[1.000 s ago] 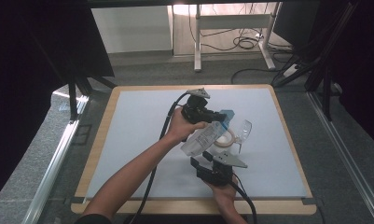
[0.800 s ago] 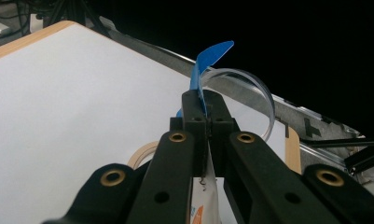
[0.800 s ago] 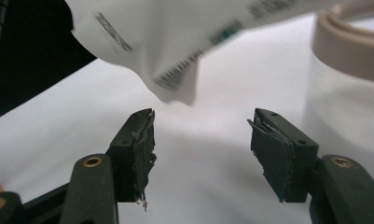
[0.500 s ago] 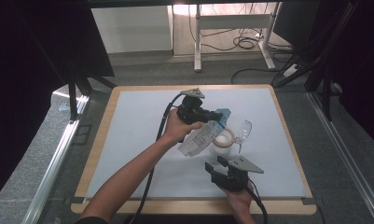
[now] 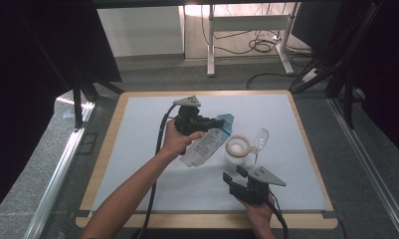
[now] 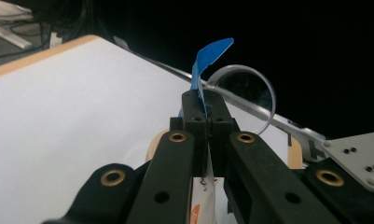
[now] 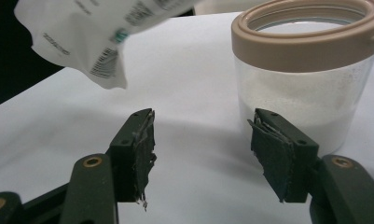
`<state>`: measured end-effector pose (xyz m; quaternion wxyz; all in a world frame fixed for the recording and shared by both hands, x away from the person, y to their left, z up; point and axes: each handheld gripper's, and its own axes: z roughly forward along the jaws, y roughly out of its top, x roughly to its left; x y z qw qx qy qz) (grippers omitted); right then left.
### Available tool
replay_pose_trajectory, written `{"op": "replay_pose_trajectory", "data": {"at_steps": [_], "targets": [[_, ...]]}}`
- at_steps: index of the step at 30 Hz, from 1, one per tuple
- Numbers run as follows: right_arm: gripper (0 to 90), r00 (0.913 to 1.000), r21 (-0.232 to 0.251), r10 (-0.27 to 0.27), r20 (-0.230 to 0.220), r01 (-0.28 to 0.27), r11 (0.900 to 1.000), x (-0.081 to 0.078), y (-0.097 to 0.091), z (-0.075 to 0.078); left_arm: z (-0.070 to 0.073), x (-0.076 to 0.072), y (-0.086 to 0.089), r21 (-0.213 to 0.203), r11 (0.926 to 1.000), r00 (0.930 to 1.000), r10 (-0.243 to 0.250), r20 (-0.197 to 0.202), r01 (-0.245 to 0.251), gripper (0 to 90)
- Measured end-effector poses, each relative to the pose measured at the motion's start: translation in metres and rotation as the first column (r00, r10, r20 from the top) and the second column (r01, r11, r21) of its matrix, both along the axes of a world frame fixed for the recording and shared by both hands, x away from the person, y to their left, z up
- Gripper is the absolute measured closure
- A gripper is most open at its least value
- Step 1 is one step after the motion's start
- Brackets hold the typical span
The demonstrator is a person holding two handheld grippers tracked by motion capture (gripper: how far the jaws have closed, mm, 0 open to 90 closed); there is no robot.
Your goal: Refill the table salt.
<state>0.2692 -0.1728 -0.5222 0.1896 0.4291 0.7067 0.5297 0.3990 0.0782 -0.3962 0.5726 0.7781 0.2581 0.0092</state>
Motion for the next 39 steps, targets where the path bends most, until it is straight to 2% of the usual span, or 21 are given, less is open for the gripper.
{"op": "replay_pose_trajectory", "data": {"at_steps": [5,11,15,18,20,22,25,26,29,31,34,39], "targets": [[40.3,0.9999,0.000,-0.008,-0.007,0.008,1.0000,0.000,-0.003,0.000,-0.001,-0.003,0.030,-0.037,0.9977,0.9983,0.057,0.012,-0.057,90.0],[40.3,0.9997,-0.002,-0.020,-0.011,0.020,0.9998,0.000,-0.009,-0.002,-0.014,-0.003,0.066,-0.061,0.9900,0.9919,0.127,0.000,-0.127,90.0],[40.3,0.9995,-0.005,-0.026,-0.017,0.026,0.9997,0.001,-0.012,-0.004,-0.026,-0.002,0.084,-0.066,0.9817,0.9837,0.180,0.007,-0.179,90.0],[40.3,0.9995,-0.003,-0.024,-0.019,0.024,0.9997,0.002,-0.013,-0.004,-0.036,0.000,0.099,-0.074,0.9731,0.9758,0.219,-0.007,-0.218,89.9],[40.2,0.9996,-0.004,-0.023,-0.017,0.023,0.9997,0.002,-0.013,-0.004,-0.043,0.001,0.108,-0.072,0.9664,0.9689,0.247,0.000,-0.247,90.0],[40.2,0.9996,-0.007,-0.020,-0.019,0.019,0.9998,0.003,-0.013,-0.004,-0.050,0.001,0.118,-0.089,0.9591,0.9628,0.270,0.004,-0.269,89.9],[40.2,0.9995,-0.004,-0.023,-0.021,0.023,0.9997,0.003,-0.014,-0.005,-0.056,-0.002,0.128,-0.094,0.9522,0.9559,0.293,0.015,-0.291,89.9],[40.2,0.9995,-0.002,-0.024,-0.021,0.024,0.9997,0.003,-0.014,-0.005,-0.056,-0.002,0.128,-0.094,0.9522,0.9559,0.293,0.015,-0.291,89.9],[40.2,0.9994,-0.001,-0.026,-0.021,0.026,0.9997,0.003,-0.015,-0.004,-0.065,-0.008,0.140,-0.088,0.9446,0.9478,0.319,0.014,-0.316,89.8],[40.2,0.9994,-0.001,-0.029,-0.018,0.029,0.9996,0.003,-0.016,-0.004,-0.068,-0.011,0.146,-0.109,0.9406,0.9454,0.325,0.019,-0.321,89.8],[40.2,0.9994,-0.002,-0.031,-0.016,0.031,0.9995,0.003,-0.016,-0.004,-0.067,-0.016,0.151,-0.114,0.9387,0.9436,0.330,0.026,-0.325,89.8],[40.2,0.9994,0.002,-0.034,-0.011,0.034,0.9994,0.003,-0.017,-0.002,-0.065,-0.029,0.160,-0.099,0.9381,0.9400,0.338,0.049,-0.332,89.2]]}}
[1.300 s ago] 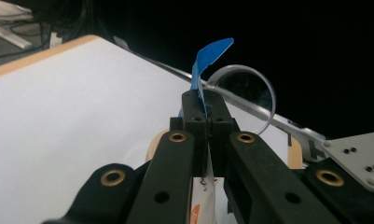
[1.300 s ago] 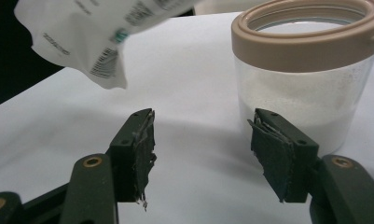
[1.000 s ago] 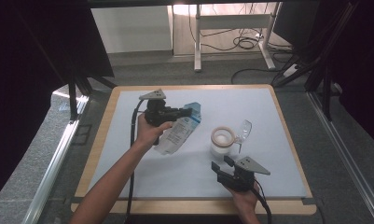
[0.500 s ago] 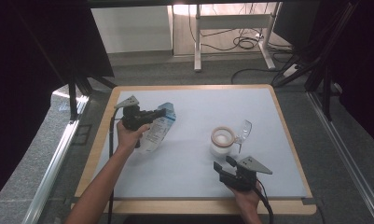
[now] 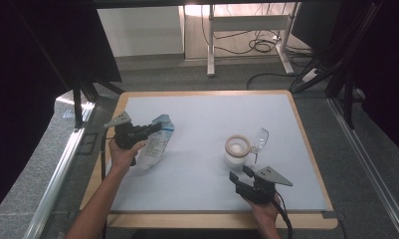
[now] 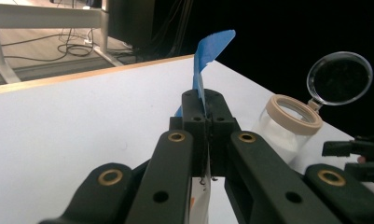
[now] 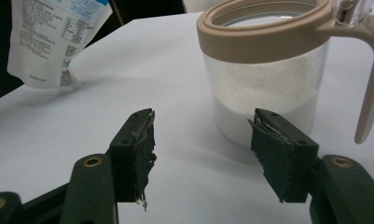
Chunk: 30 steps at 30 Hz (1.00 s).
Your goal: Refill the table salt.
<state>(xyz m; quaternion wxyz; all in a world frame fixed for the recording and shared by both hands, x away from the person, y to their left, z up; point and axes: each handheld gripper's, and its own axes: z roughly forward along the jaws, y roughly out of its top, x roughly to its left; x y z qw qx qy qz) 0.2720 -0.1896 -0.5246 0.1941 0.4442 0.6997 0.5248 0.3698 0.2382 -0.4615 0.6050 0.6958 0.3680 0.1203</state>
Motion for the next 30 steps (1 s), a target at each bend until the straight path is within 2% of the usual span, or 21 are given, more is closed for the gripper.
{"op": "replay_pose_trajectory", "data": {"at_steps": [6,7,9,18,22,26,27,29,30], "targets": [[40.2,1.0000,0.007,-0.006,0.005,0.006,1.0000,0.000,-0.001,0.001,0.000,-0.016,0.015,0.016,0.9996,0.9998,0.021,0.005,-0.022,88.2],[40.2,1.0000,0.011,-0.007,0.006,0.007,0.9999,0.000,-0.002,0.002,0.000,-0.020,0.017,0.040,0.9987,0.9995,0.030,0.008,-0.031,87.2],[40.2,1.0000,0.008,-0.006,0.007,0.006,0.9999,0.000,-0.002,0.002,-0.001,-0.024,0.020,0.047,0.9983,0.9994,0.033,0.010,-0.033,86.3],[40.2,0.9999,0.009,-0.010,0.007,0.010,0.9999,0.001,-0.002,0.003,-0.005,-0.037,0.037,0.036,0.9984,0.9990,0.044,0.007,-0.044,83.4],[40.0,0.9999,0.013,-0.013,0.006,0.012,0.9998,0.002,-0.002,0.002,-0.008,-0.044,0.043,0.049,0.9974,0.9985,0.053,0.012,-0.053,81.1],[39.9,0.9999,0.013,-0.013,0.001,0.013,0.9998,0.002,-0.002,0.002,-0.009,-0.049,0.046,0.052,0.9964,0.9976,0.066,0.023,-0.067,74.1],[39.9,0.9999,0.015,-0.012,0.001,0.012,0.9998,0.002,-0.002,0.002,-0.010,-0.051,0.048,0.050,0.9964,0.9973,0.068,0.028,-0.069,65.6],[39.9,0.9999,0.015,-0.014,0.006,0.014,0.9998,0.002,-0.002,0.002,-0.010,-0.052,0.048,0.054,0.9957,0.9970,0.074,0.025,-0.075,62.0],[39.9,0.9999,0.016,-0.015,0.006,0.015,0.9998,0.002,-0.002,0.003,-0.010,-0.053,0.048,0.064,0.9947,0.9967,0.080,0.017,-0.081,57.1]]}}
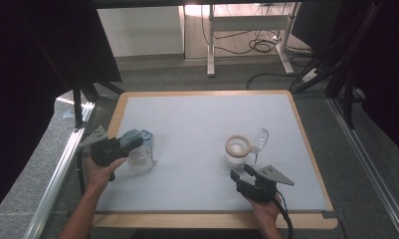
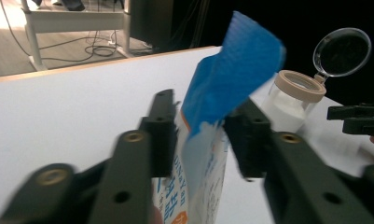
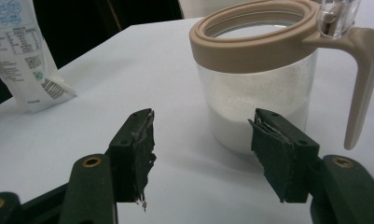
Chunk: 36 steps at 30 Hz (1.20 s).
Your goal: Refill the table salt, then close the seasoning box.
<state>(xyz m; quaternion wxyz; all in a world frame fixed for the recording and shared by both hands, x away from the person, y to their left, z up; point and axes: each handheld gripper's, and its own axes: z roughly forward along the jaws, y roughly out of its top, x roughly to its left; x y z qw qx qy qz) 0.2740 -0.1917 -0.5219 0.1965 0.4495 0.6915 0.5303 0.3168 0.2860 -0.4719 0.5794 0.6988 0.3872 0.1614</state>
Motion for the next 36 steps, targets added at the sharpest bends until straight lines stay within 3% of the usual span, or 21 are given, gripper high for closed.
{"op": "replay_pose_trajectory", "data": {"at_steps": [4,6,13,19,23,24,29,32,35,36], "targets": [[39.9,1.0000,0.001,-0.002,0.000,0.002,1.0000,0.000,-0.001,0.001,-0.002,-0.001,0.001,0.012,0.9998,0.9998,0.015,-0.015,-0.015,39.2],[39.9,1.0000,0.000,-0.004,0.003,0.004,1.0000,0.000,-0.002,0.001,-0.007,-0.001,0.001,0.019,0.9997,0.9993,0.013,-0.036,-0.012,35.3],[39.9,0.9995,0.004,0.005,0.030,-0.006,1.0000,-0.003,-0.007,0.004,-0.015,-0.003,-0.001,0.081,0.9966,0.9981,0.021,-0.058,-0.016,30.4],[40.8,0.9992,0.033,-0.005,0.041,0.004,0.9994,-0.009,-0.020,0.008,-0.020,-0.004,-0.002,0.086,0.9962,0.9968,0.021,-0.077,-0.014,28.4],[50.7,0.9969,0.030,-0.022,0.076,0.020,0.9994,-0.016,-0.028,0.013,-0.022,-0.005,-0.002,0.091,0.9957,0.9966,0.023,-0.079,-0.016,27.8],[63.8,0.9936,0.049,-0.034,0.108,0.029,0.9984,-0.021,-0.038,0.019,-0.022,-0.005,-0.001,0.091,0.9957,0.9965,0.023,-0.081,-0.015,27.8],[84.9,0.9871,0.054,-0.089,0.133,0.082,0.9952,-0.018,-0.058,0.037,-0.026,-0.003,-0.004,0.099,0.9950,0.9953,0.019,-0.095,-0.009,27.8],[89.6,0.9834,0.054,-0.113,0.142,0.106,0.9929,-0.015,-0.064,0.046,-0.027,-0.003,-0.005,0.102,0.9948,0.9947,0.012,-0.102,-0.001,27.8],[90.0,0.9815,0.009,-0.127,0.143,0.127,0.9918,0.004,-0.068,0.058,-0.028,-0.003,-0.007,0.105,0.9945,0.9946,0.009,-0.103,0.002,27.7],[90.0,0.9815,0.009,-0.127,0.143,0.127,0.9918,0.004,-0.068,0.058,-0.028,-0.003,-0.007,0.111,0.9938,0.9946,0.011,-0.103,0.000,27.7]]}}
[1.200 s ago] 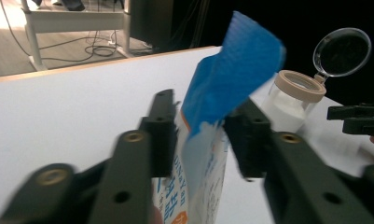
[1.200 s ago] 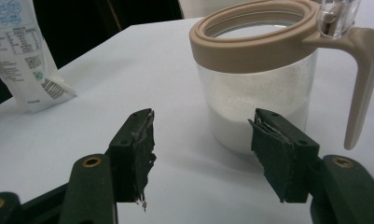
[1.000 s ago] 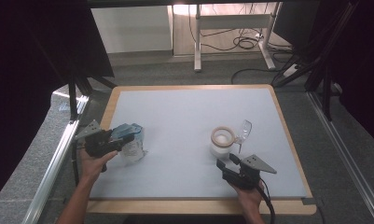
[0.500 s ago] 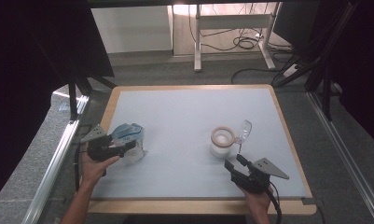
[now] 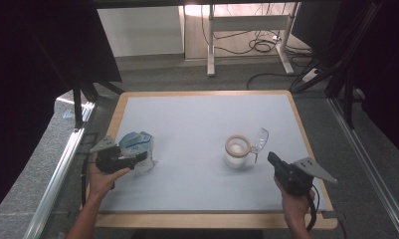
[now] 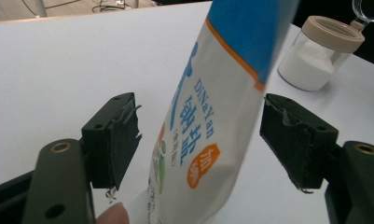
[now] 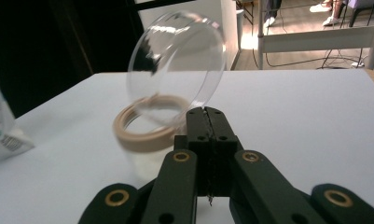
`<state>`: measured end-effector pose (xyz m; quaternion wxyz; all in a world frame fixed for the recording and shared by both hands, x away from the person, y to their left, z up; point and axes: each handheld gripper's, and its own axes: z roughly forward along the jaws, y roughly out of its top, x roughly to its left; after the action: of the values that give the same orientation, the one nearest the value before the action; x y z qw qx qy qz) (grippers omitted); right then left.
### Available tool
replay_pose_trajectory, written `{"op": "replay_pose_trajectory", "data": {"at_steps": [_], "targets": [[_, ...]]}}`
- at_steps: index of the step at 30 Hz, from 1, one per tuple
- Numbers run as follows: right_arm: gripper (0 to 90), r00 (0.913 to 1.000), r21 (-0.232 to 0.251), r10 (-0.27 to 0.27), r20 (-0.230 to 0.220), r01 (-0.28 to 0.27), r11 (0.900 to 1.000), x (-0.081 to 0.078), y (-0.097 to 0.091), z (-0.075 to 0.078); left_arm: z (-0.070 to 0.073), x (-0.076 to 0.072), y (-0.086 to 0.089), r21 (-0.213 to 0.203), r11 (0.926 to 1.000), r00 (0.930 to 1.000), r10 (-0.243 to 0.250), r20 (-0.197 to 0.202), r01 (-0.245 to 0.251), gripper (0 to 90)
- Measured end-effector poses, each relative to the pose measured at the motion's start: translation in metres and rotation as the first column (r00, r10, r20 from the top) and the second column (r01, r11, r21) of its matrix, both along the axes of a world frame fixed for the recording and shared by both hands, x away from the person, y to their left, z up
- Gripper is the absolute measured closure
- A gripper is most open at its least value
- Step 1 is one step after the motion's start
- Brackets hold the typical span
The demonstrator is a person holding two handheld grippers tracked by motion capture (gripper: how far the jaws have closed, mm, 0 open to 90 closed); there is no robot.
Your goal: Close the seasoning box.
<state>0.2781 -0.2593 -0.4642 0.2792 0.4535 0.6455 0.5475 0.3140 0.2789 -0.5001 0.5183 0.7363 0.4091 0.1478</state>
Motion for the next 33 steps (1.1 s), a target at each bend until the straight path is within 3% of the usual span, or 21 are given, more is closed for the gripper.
{"op": "replay_pose_trajectory", "data": {"at_steps": [1,5,11,15,21,25,27,33], "targets": [[90.0,0.9999,-0.001,0.011,-0.006,-0.011,0.9999,0.012,0.001,0.004,-0.001,0.000,0.000,0.001,1.0000,1.0000,-0.002,-0.003,0.002,27.4],[90.0,0.9999,-0.016,0.006,-0.016,-0.006,0.9999,0.033,0.006,0.010,-0.002,-0.002,0.003,0.000,1.0000,1.0000,0.005,-0.001,-0.005,27.2],[90.0,0.9997,-0.041,0.024,-0.001,-0.024,0.9989,0.045,0.019,0.021,-0.005,-0.005,0.008,-0.002,1.0000,1.0000,0.010,-0.001,-0.010,27.3],[90.0,0.9974,-0.064,0.070,-0.018,-0.071,0.9954,0.050,0.032,0.024,-0.007,-0.006,0.007,0.002,1.0000,1.0000,0.005,-0.003,-0.005,27.2],[90.0,0.9881,-0.118,0.144,-0.054,-0.149,0.9817,0.061,0.055,0.021,-0.012,-0.007,0.005,0.008,1.0000,0.9999,-0.001,-0.012,0.001,27.1],[90.0,0.9746,-0.141,0.210,-0.079,-0.219,0.9655,0.063,0.066,0.020,-0.013,-0.007,0.005,0.010,0.9999,0.9999,-0.003,-0.015,0.004,27.1],[89.9,0.9707,-0.124,0.226,-0.081,-0.235,0.9640,0.063,0.064,0.021,-0.013,-0.007,0.005,0.014,0.9999,0.9999,-0.003,-0.015,0.004,27.1],[89.6,0.9773,-0.092,0.203,-0.061,-0.208,0.9739,0.056,0.033,0.020,-0.013,-0.008,0.003,0.022,0.9997,0.9998,-0.011,-0.015,0.011,27.1]]}}
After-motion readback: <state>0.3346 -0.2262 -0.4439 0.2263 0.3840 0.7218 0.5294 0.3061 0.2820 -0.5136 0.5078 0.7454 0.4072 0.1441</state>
